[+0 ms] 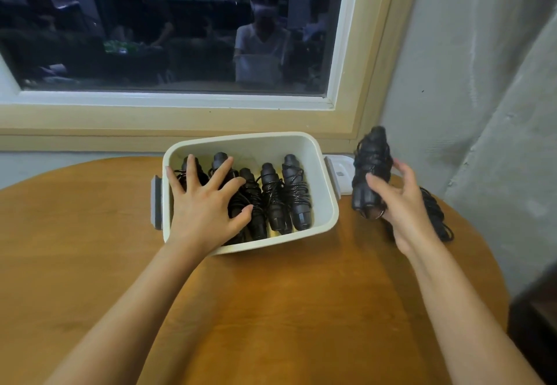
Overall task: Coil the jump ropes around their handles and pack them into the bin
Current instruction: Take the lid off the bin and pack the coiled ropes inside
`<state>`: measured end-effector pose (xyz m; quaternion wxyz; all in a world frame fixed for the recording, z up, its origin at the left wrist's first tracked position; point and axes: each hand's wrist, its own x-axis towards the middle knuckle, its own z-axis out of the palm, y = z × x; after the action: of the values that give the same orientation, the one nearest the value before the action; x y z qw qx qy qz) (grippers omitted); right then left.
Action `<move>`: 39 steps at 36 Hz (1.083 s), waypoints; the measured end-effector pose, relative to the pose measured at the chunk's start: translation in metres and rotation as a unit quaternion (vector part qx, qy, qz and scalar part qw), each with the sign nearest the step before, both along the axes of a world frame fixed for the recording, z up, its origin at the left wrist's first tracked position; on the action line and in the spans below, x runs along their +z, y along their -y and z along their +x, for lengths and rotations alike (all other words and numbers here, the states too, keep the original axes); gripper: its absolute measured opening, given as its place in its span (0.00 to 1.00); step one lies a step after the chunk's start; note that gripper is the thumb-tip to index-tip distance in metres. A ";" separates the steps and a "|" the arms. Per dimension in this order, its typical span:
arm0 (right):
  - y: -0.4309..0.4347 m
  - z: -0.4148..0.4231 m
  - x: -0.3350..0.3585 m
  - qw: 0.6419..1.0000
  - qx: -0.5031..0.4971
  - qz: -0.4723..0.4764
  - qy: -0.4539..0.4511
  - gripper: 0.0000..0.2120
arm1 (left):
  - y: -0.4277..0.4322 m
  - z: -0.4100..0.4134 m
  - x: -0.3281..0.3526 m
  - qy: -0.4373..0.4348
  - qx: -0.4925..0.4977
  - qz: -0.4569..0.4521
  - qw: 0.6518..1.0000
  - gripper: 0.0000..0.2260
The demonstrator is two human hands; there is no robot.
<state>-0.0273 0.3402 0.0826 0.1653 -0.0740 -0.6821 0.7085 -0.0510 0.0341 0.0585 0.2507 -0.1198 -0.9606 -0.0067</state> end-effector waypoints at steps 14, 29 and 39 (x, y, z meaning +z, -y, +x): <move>0.116 -0.017 -0.013 0.954 0.258 0.152 0.005 0.36 | 0.001 0.007 -0.001 0.010 0.000 0.022 1.000 0.29; 0.124 -0.016 -0.025 0.948 0.208 0.241 0.012 0.31 | -0.011 0.019 0.010 -0.017 -0.010 0.054 0.998 0.28; 0.112 -0.015 -0.028 0.967 0.244 0.069 0.035 0.21 | -0.039 0.004 0.001 0.002 -0.053 0.016 0.998 0.27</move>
<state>-0.0418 0.2283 0.0547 -0.0317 0.0812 -0.7320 0.6757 -0.0466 0.0734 0.0595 0.2504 -0.1670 -0.9530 -0.0351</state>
